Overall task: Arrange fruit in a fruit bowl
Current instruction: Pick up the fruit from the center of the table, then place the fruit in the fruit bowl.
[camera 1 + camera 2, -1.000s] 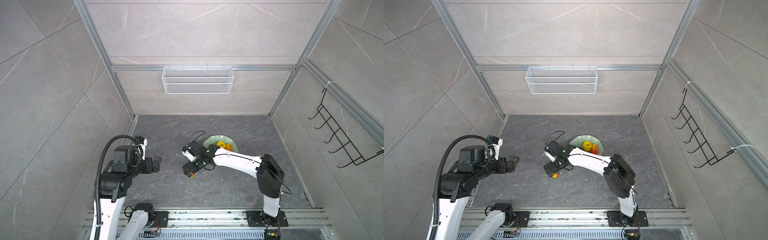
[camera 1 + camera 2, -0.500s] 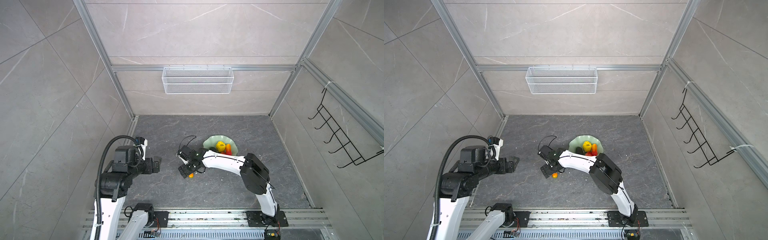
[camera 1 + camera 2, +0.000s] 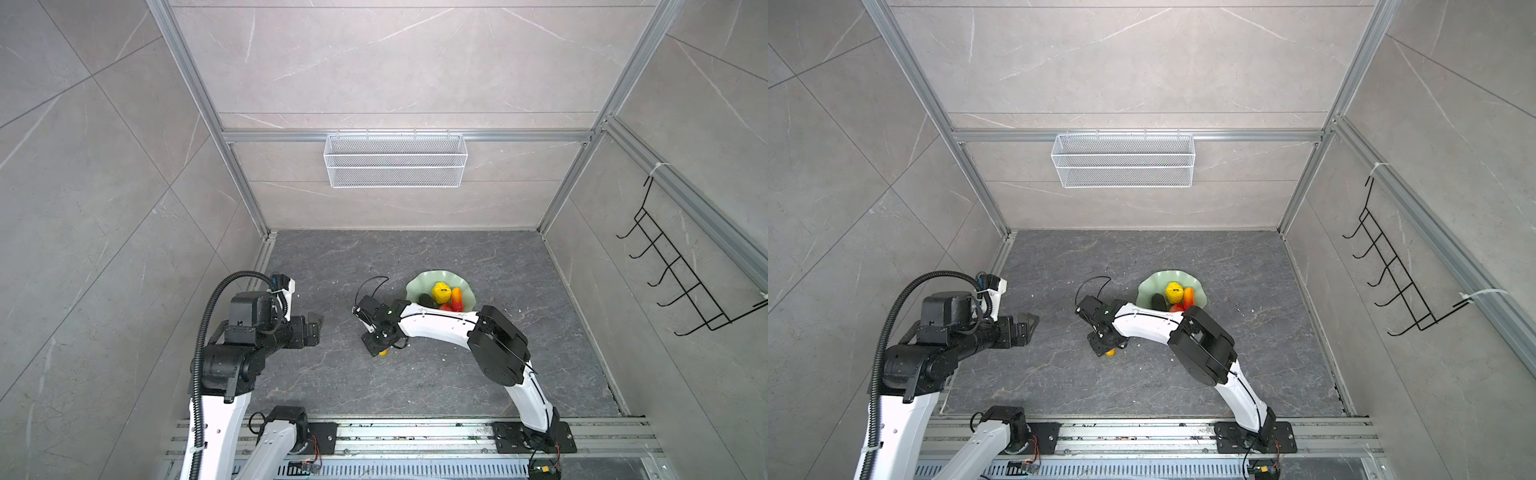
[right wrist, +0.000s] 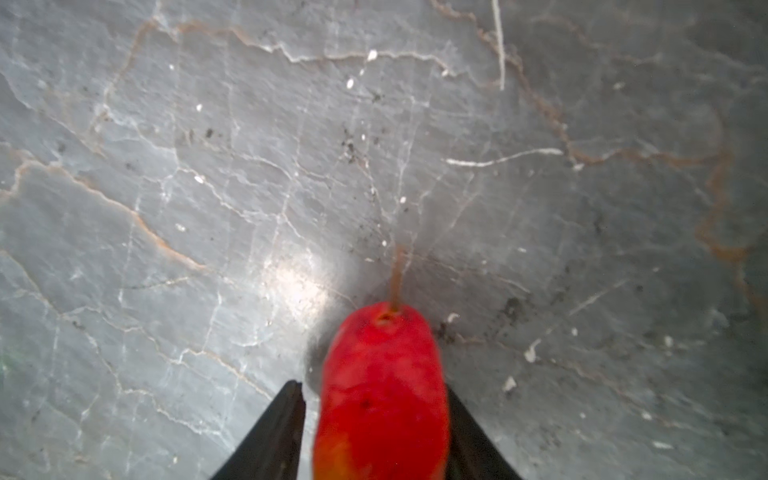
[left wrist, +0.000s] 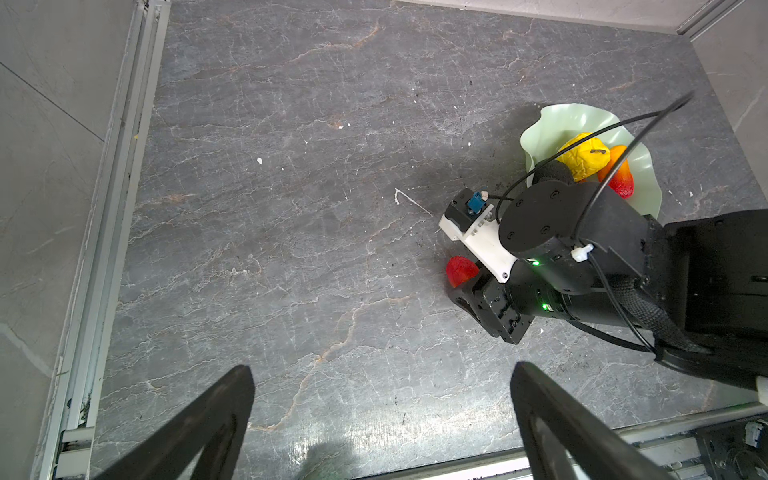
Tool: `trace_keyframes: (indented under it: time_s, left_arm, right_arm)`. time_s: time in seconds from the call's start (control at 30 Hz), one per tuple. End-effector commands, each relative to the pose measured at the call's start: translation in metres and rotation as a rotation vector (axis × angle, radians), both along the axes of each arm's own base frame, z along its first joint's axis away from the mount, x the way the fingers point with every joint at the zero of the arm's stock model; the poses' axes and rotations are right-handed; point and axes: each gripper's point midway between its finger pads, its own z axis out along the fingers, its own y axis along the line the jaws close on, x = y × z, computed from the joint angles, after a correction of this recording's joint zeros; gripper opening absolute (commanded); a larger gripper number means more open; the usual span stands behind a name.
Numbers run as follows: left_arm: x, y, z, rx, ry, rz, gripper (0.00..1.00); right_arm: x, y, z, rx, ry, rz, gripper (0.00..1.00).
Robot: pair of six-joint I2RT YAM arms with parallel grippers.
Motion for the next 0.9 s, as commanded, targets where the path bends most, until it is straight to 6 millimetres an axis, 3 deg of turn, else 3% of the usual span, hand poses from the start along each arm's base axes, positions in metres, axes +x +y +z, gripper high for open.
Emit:
trace_keyframes:
  time_s: [0.0,0.1,0.23,0.37,0.47,0.67,0.87]
  left_arm:
    - [0.001,0.0,0.0,0.002,-0.003,0.0,1.0]
    - [0.003,0.0,-0.001,0.003,-0.002,-0.005,1.0]
    - [0.007,-0.003,-0.002,0.0,0.004,-0.017,1.0]
    - [0.008,-0.003,0.001,0.002,0.0,-0.024,1.0]
    - [0.007,-0.003,0.003,0.001,-0.007,-0.026,1.0]
    - [0.008,-0.006,0.001,-0.015,-0.002,-0.028,1.0]
    - [0.006,-0.005,0.006,-0.016,-0.011,-0.023,1.0]
  right_arm:
    - [0.006,0.006,0.014,0.02,-0.02,-0.006,0.45]
    - [0.008,0.008,0.039,0.047,-0.051,0.0,0.35]
    - [0.017,0.003,0.094,0.102,-0.136,-0.009,0.34]
    - [0.039,-0.025,0.15,0.153,-0.243,-0.069,0.34]
    - [0.065,-0.06,0.172,0.155,-0.308,-0.135,0.35]
    - [0.122,-0.128,0.182,0.166,-0.382,-0.279,0.34]
    - [0.155,-0.152,0.159,0.105,-0.428,-0.249,0.35]
